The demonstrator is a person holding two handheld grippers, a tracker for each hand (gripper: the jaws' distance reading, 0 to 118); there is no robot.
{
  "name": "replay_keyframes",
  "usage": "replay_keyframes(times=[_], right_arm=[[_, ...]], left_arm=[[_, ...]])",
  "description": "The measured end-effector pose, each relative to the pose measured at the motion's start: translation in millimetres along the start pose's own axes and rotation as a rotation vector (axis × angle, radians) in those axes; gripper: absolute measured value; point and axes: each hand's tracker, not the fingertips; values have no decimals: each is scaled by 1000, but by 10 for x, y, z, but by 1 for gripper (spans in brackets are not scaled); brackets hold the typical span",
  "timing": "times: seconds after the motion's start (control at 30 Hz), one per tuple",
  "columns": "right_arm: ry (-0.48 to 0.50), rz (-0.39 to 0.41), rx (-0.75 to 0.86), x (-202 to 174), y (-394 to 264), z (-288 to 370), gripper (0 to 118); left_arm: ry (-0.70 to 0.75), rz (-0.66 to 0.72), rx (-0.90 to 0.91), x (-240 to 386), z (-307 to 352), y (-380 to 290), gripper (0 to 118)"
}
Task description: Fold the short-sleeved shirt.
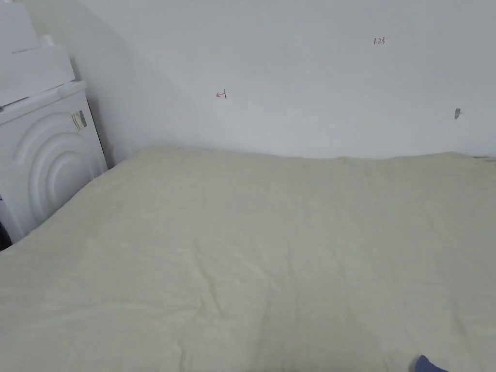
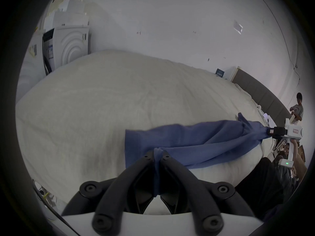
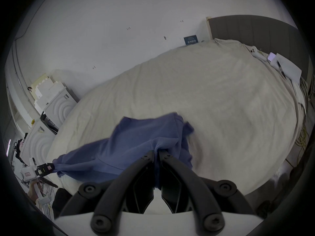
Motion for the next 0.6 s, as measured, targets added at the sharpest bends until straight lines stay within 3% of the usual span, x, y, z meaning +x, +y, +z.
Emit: replay_keyframes(times=[0.13, 0.2, 0.23, 0.27, 0.3, 0.33, 0.43, 0.53, 0.6], right_arm=[[-23, 41, -12, 18, -93, -116, 2], [-38, 79, 5, -23, -88, -134, 7], [-55, 101, 16, -26, -79, -137, 23], [-107, 144, 28, -25, -63, -110, 60], [-157, 183, 59, -25, -52, -64, 81], [-199, 210, 78, -2, -34, -7, 86], [-241, 287, 222, -161, 112, 314, 85], [-132, 301, 319, -556, 339, 614, 85], [-116, 323, 376, -855, 465, 760, 85]], left_arm=[[22, -4, -23, 23, -117, -61, 5], [47, 54, -43, -16, -144, -52, 23], [65, 75, -44, -47, -127, -57, 38], [103, 95, -18, -90, -79, -65, 59], [139, 108, -10, -152, 3, -52, 69], [192, 99, 1, -187, 97, -31, 74], [282, 8, 111, -115, 446, 147, 75], [249, -58, 262, 203, 752, 436, 75], [228, -109, 356, 520, 931, 629, 75]])
